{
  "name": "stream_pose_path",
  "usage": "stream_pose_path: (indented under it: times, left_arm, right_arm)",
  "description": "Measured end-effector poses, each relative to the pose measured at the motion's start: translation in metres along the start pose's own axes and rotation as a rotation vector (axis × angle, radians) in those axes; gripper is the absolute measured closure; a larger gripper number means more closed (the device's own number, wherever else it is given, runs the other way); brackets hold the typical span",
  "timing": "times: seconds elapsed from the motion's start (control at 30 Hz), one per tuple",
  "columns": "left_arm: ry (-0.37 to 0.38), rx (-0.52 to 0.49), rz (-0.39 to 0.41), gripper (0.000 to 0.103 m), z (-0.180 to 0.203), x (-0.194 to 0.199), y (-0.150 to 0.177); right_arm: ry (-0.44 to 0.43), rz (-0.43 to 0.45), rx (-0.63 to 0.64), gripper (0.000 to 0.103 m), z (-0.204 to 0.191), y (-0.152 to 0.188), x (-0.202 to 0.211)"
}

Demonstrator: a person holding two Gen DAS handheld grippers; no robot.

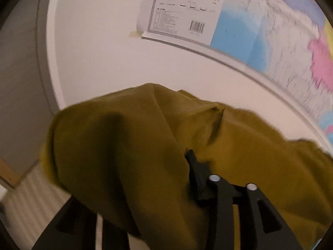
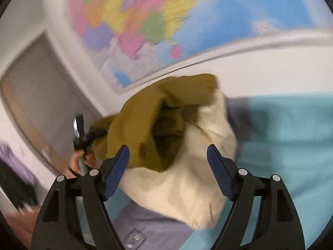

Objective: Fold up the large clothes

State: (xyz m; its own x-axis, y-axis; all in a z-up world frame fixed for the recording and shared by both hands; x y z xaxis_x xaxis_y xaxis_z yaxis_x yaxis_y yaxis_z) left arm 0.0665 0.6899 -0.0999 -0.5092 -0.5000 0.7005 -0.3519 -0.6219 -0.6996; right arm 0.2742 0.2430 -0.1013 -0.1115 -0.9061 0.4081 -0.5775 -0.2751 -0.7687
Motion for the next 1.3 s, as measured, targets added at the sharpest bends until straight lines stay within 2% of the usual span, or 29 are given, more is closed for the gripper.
stream_pose_path:
  times: [0.07,0.1,0.13,0.17,0.23,0.3,0.33,0.4,0.47,0.5,0.53,0.57,0.6,0.63,0.7,0.77,0.8,0.9,0.97,1.03,1.1,1.17,1.23,1.3]
  left_arm:
    - [-0.021,-0.004,0.005,0.060,-0.004,0.008,0.004]
    - [-0.029,-0.010,0.006,0.056,-0.005,0.013,0.005]
    - [-0.053,-0.022,0.008,0.053,-0.004,0.021,0.008]
    - [-0.073,-0.037,0.016,0.052,-0.002,0.028,0.011]
    - [-0.105,-0.087,0.039,0.050,0.003,0.049,0.023]
    - [-0.145,-0.118,0.043,0.046,0.005,0.057,0.028]
    - [-0.137,-0.120,0.041,0.046,0.006,0.060,0.031]
    - [-0.161,-0.142,0.040,0.044,0.008,0.058,0.033]
    - [-0.229,-0.172,0.033,0.042,0.010,0.052,0.036]
    - [-0.230,-0.158,0.032,0.042,0.010,0.053,0.037]
    - [-0.226,-0.145,0.043,0.042,0.010,0.059,0.039]
    - [-0.230,-0.135,0.062,0.042,0.010,0.066,0.040]
    - [-0.239,-0.128,0.082,0.042,0.009,0.071,0.041]
    - [-0.230,-0.123,0.111,0.042,0.009,0.084,0.043]
    - [-0.183,-0.116,0.152,0.042,0.012,0.105,0.048]
    - [-0.085,-0.148,0.209,0.040,0.025,0.130,0.051]
    - [-0.035,-0.174,0.230,0.035,0.035,0.141,0.054]
    - [0.121,-0.237,0.217,0.031,0.065,0.145,0.057]
    - [0.190,-0.283,0.183,0.031,0.094,0.137,0.068]
    - [0.230,-0.316,0.133,0.031,0.115,0.119,0.079]
    - [0.281,-0.342,0.046,0.031,0.133,0.093,0.090]
    - [0.217,-0.365,0.023,0.031,0.141,0.073,0.099]
    - [0.195,-0.393,0.050,0.030,0.146,0.070,0.104]
    - [0.209,-0.379,0.055,0.031,0.142,0.078,0.102]
  right_arm:
    - [-0.017,-0.048,0.043,0.029,-0.005,0.006,-0.016]
    - [-0.029,-0.063,0.063,0.052,-0.009,0.007,-0.022]
    - [-0.031,-0.075,0.082,0.072,-0.012,0.007,-0.025]
    - [-0.057,-0.084,0.110,0.102,-0.020,0.004,-0.025]
    - [-0.062,-0.038,0.160,0.101,-0.037,-0.003,-0.011]
    - [-0.067,0.022,0.211,0.102,-0.058,-0.012,0.024]
    - [-0.073,0.027,0.219,0.102,-0.063,-0.013,0.033]
    - [-0.099,-0.026,0.230,0.102,-0.072,-0.001,0.039]
    - [-0.034,-0.168,0.238,0.100,-0.066,0.015,0.019]
    - [0.042,-0.276,0.202,0.090,-0.052,0.027,0.004]
    - [0.075,-0.315,0.166,0.086,-0.042,0.033,0.000]
    - [0.076,-0.315,0.109,0.079,-0.029,0.035,0.001]
    - [0.052,-0.278,0.070,0.075,-0.022,0.031,0.008]
    - [0.040,-0.245,0.054,0.073,-0.020,0.027,0.014]
    - [0.026,-0.139,0.040,0.060,-0.022,0.011,0.029]
    - [0.041,-0.079,0.088,0.060,-0.034,-0.003,0.033]
    - [0.052,-0.055,0.115,0.058,-0.041,-0.010,0.031]
    - [0.069,-0.026,0.213,0.056,-0.062,-0.026,0.009]
    - [0.048,-0.079,0.212,0.060,-0.060,-0.026,-0.016]
    - [0.103,-0.152,0.194,0.061,-0.043,-0.020,-0.046]
    - [0.140,-0.227,0.149,0.065,-0.012,-0.003,-0.073]
    - [0.108,-0.229,0.042,0.067,0.008,0.004,-0.076]
    - [0.130,-0.208,0.045,0.068,0.005,0.003,-0.065]
    - [0.149,-0.171,0.067,0.062,-0.003,0.000,-0.047]
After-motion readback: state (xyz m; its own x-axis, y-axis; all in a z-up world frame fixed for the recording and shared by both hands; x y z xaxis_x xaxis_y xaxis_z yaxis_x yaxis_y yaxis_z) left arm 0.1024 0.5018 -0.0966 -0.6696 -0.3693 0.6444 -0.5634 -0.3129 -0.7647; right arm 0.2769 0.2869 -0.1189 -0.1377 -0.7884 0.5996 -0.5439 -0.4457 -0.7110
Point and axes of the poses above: each gripper's, at about its wrist camera, not at the fingertips, and x roughly against the way its jaws point, z to its right, y to its underside, the point moved 2 cm from there along -x, roughly the way its jaws point, and after that the axes turned 1 degree about -y, right-handed, at the moved point
